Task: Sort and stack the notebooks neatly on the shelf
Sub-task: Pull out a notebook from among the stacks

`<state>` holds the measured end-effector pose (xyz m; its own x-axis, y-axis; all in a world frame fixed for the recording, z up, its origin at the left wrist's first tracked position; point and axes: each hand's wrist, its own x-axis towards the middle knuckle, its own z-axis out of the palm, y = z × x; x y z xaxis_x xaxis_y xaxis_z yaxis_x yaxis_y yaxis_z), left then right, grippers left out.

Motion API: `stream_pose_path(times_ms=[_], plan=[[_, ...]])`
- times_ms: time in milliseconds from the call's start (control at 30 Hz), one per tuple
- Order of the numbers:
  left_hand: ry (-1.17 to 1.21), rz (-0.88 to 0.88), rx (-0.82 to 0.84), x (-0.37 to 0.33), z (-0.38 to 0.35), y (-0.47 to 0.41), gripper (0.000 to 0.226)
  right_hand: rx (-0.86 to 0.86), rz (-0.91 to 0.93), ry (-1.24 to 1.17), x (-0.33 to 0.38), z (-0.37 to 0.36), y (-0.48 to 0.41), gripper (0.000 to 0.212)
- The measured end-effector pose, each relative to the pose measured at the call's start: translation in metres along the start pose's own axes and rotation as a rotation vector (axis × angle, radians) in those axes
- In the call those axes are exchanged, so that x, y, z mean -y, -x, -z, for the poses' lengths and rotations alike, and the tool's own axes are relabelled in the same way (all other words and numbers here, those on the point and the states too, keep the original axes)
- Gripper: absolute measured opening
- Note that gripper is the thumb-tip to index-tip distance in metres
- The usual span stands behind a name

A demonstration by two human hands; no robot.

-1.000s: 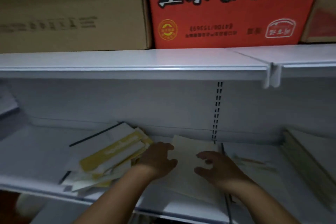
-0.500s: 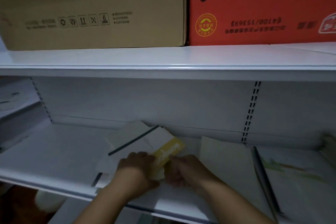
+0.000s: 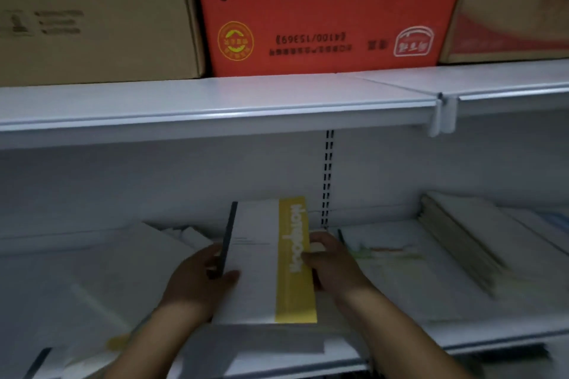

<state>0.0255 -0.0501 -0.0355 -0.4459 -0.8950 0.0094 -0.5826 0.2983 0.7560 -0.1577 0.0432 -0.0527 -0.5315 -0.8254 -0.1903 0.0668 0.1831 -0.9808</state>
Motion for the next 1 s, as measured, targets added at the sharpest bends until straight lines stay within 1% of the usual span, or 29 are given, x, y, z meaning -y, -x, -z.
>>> stream_pose_path(times_ms=[133,200,267,300,367,467,533,633,700,767,867,1000], plan=[[0.217,0.03,0.177,-0.036,-0.06,-0.009,0.037,-0.186,-0.015,0.048,-0.007,0.073,0.012,0.02],[0.249,0.004,0.241,-0.056,-0.088,-0.008,0.03,-0.258,-0.039,0.094,-0.013,0.107,0.017,0.022],[0.278,-0.028,0.296,-0.076,-0.109,-0.005,0.019,-0.329,-0.035,0.169,-0.019,0.137,0.019,0.023],[0.311,-0.027,0.316,-0.086,-0.117,-0.004,0.018,-0.361,-0.035,0.194,-0.02,0.149,0.02,0.023],[0.323,-0.025,0.341,-0.097,-0.131,-0.006,0.027,-0.403,-0.038,0.182,-0.022,0.168,0.018,0.022],[0.189,-0.073,0.327,-0.101,-0.146,-0.011,0.029,-0.407,-0.015,0.188,-0.026,0.186,0.011,0.025],[0.019,-0.122,0.293,-0.101,-0.153,-0.014,0.03,-0.4,0.006,0.189,-0.027,0.195,0.006,0.026],[-0.284,-0.159,0.325,-0.108,-0.161,-0.01,0.037,-0.381,0.019,0.209,-0.03,0.203,0.001,0.028],[-0.42,-0.176,0.329,-0.111,-0.168,-0.007,0.038,-0.358,0.011,0.279,-0.036,0.205,-0.004,0.028],[-0.478,-0.174,0.339,-0.112,-0.177,-0.007,0.038,-0.328,-0.003,0.313,-0.041,0.205,-0.008,0.029],[-0.493,-0.14,0.321,-0.113,-0.184,-0.007,0.04,-0.305,-0.007,0.361,-0.047,0.207,-0.01,0.029],[-0.479,-0.134,0.244,-0.115,-0.19,-0.006,0.038,-0.309,0.007,0.29,-0.057,0.208,-0.011,0.031]])
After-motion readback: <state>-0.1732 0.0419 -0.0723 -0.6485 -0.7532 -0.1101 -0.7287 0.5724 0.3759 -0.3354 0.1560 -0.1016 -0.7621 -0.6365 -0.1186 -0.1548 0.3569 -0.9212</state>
